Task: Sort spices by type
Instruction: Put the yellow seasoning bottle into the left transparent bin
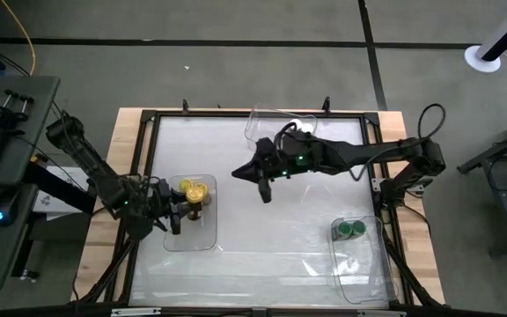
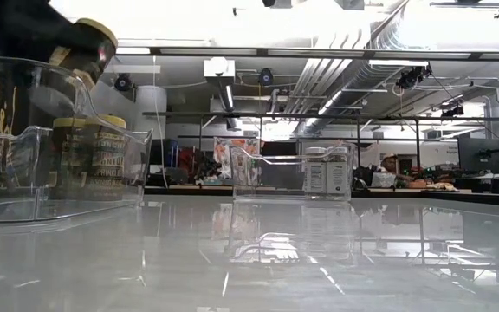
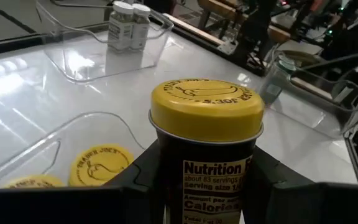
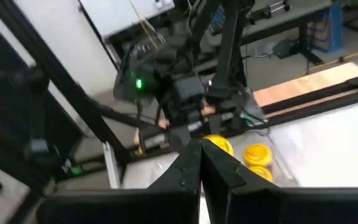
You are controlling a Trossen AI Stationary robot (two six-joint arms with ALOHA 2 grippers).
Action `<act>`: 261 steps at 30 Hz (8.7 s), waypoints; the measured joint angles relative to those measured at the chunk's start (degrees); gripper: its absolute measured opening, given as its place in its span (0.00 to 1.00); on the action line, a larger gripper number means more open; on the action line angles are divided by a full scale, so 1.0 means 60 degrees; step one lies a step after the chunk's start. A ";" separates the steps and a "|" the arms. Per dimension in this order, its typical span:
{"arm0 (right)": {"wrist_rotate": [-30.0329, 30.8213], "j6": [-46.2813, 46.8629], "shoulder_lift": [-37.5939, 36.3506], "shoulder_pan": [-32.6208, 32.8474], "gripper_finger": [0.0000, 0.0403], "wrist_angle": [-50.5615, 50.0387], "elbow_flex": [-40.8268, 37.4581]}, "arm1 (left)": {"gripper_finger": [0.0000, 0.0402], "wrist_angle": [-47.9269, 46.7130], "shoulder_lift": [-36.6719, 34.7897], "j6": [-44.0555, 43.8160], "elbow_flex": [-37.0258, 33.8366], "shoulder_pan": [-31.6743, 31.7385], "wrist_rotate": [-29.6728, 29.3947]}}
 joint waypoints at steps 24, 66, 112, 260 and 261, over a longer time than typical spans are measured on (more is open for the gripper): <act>-0.0476 0.1839 0.6634 0.0802 0.00 -0.1137 0.5746 | 0.28 0.0062 0.3917 -0.2820 0.0002 -0.1657 -0.0979; 0.1907 0.0605 0.7367 0.0614 0.00 -0.5198 0.7326 | 0.65 0.1184 0.4176 0.1491 0.0009 0.0397 -0.0087; -0.0440 -0.1463 0.7260 0.0442 0.00 -0.6420 0.7169 | 0.00 -0.7382 0.2058 -0.5514 0.2945 -0.4199 0.5957; 0.0643 -0.1412 0.7243 0.0663 0.00 -0.4510 0.5861 | 0.00 -0.6185 0.3067 -0.4124 0.2235 -0.0598 0.5776; 0.0758 -0.1414 0.7246 0.0658 0.00 -0.4447 0.5861 | 0.00 -0.6184 0.3068 -0.4124 0.2235 -0.0598 0.5760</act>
